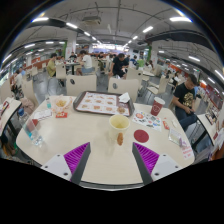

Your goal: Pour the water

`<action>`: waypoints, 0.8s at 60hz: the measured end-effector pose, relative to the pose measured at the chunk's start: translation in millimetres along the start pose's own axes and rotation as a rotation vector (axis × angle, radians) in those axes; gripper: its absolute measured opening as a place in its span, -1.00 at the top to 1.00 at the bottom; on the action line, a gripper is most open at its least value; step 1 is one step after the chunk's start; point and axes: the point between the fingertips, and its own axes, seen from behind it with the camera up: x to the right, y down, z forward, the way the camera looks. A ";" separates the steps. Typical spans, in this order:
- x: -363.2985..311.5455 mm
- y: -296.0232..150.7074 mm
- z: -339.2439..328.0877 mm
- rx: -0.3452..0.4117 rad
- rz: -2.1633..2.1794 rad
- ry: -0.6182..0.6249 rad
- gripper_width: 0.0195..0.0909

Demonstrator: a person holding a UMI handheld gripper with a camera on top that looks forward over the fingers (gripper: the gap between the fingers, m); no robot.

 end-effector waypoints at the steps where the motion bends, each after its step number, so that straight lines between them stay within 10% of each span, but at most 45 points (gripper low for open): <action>1: -0.3 0.6 -0.2 -0.002 -0.001 0.000 -0.85; 21: -65.0 29.6 -4.4 -0.051 0.010 0.012 -0.84; 48: -330.5 45.5 3.1 0.021 0.053 -0.203 -0.84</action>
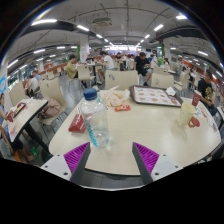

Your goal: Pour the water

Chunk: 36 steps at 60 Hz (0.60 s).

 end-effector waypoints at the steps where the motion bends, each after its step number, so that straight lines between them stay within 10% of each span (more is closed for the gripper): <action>1: -6.6 -1.9 4.1 0.009 0.003 -0.003 -0.85; 21: -45.8 -44.7 90.9 0.180 0.032 0.065 -0.79; 29: -45.5 -57.2 109.4 0.227 0.001 0.077 -0.06; 36: -47.7 -59.5 109.7 0.244 -0.006 0.068 0.12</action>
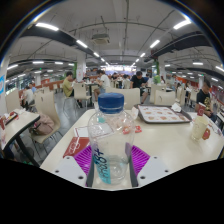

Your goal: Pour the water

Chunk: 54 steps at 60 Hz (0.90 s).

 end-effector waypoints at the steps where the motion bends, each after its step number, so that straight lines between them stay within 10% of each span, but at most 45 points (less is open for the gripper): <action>1: 0.3 0.0 0.2 -0.001 -0.001 0.000 0.14; 12: -0.7 -2.4 2.9 -0.021 -0.030 -0.020 0.44; 54: 169.3 -229.7 12.6 0.084 1.084 -0.412 0.44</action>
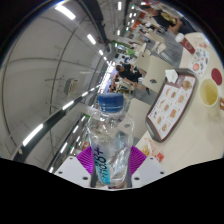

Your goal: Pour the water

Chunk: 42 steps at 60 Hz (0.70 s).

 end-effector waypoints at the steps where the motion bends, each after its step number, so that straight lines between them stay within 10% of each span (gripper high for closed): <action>1: -1.0 -5.8 -6.5 -0.003 0.051 -0.004 0.44; 42: 134.0 -97.3 -7.6 0.007 0.739 0.023 0.44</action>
